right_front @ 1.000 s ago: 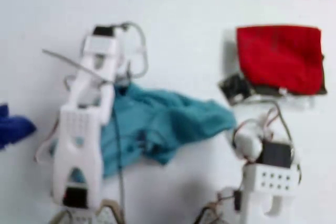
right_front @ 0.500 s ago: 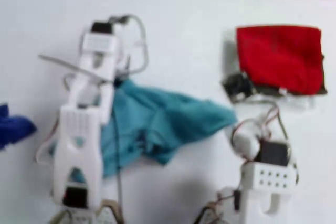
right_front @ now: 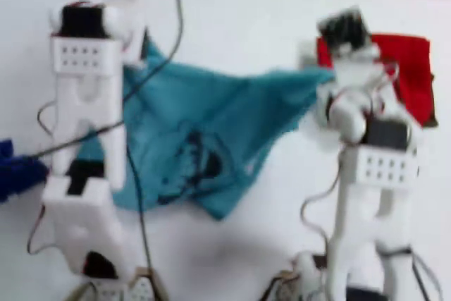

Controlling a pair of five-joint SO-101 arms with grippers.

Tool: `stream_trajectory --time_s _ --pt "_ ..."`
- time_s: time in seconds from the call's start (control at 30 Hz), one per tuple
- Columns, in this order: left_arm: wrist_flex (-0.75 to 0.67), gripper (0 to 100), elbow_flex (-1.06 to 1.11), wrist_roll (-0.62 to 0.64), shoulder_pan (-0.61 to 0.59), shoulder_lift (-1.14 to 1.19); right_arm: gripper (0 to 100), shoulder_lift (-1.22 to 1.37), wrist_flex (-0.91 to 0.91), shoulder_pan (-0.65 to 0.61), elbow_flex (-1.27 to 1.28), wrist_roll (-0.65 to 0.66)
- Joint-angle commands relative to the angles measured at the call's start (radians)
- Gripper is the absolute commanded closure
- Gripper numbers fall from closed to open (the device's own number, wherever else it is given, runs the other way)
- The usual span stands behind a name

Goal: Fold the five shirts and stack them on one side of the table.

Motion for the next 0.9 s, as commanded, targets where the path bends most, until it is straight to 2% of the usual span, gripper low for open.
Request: stream_trajectory --time_s 0.0,0.3,0.57,0.7,0.8,0.87 --pt "-0.029 98 -0.042 0.000 -0.012 -0.112 97.8 0.136 0.021 0.005 -0.325 -0.008" --pt "-0.063 98 -0.044 0.040 -0.023 -0.262 97.8 0.349 0.225 0.005 -0.879 -0.009" --pt "0.020 98 -0.028 0.038 -0.101 -0.379 97.8 0.363 0.470 -0.018 -1.071 -0.002" --pt "0.018 98 0.117 0.038 -0.196 -0.390 97.8 0.363 0.611 -0.058 -1.092 0.000" --pt "0.018 98 0.337 0.037 -0.238 -0.388 97.8 0.361 0.725 -0.116 -1.080 0.000" --pt "0.017 98 0.501 0.037 -0.255 -0.388 97.8 0.355 0.730 -0.130 -1.026 -0.002"
